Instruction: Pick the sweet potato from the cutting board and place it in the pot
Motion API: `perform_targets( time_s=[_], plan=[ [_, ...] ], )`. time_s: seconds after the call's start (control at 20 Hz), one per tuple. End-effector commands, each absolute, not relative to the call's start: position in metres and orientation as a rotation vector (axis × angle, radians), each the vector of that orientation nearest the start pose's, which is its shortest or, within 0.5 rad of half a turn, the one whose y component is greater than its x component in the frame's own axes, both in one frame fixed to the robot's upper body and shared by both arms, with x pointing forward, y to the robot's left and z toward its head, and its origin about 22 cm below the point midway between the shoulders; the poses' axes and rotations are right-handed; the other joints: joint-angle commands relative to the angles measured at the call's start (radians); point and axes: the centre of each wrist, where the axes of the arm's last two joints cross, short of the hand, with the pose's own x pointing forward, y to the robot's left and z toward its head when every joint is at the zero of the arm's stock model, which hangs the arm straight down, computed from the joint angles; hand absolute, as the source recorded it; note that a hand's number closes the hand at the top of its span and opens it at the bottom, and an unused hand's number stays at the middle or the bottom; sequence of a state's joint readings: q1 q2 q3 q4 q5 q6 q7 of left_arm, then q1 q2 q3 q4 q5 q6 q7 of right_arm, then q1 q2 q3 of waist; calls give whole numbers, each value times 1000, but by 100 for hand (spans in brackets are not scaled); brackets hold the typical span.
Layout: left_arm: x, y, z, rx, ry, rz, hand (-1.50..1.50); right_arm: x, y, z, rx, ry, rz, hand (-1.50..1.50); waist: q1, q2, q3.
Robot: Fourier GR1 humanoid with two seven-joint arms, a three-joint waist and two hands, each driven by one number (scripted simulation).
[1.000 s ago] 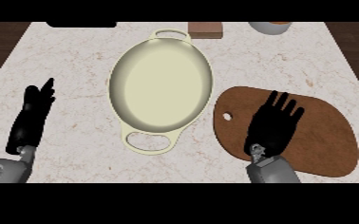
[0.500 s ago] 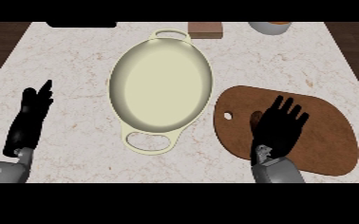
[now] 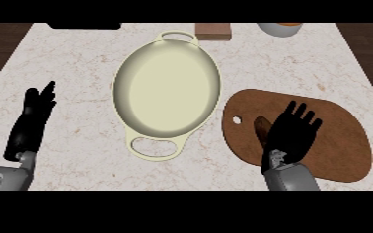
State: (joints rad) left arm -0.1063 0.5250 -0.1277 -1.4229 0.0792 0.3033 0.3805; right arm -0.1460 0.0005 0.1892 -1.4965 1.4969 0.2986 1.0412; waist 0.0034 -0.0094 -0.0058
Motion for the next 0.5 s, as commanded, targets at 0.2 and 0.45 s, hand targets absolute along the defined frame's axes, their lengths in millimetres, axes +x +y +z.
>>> perform_targets(
  time_s=[0.2, 0.45],
  plan=[
    [268, 321, 22, 530, -1161, -101, 0, 264, -172, 1, -1509, -409, 812, 150, -4, 9, 6],
    [275, 318, 20, 508, -1158, -103, 0, 284, -177, 5, -1605, -402, 895, 150, -3, 12, 5]
  ],
)
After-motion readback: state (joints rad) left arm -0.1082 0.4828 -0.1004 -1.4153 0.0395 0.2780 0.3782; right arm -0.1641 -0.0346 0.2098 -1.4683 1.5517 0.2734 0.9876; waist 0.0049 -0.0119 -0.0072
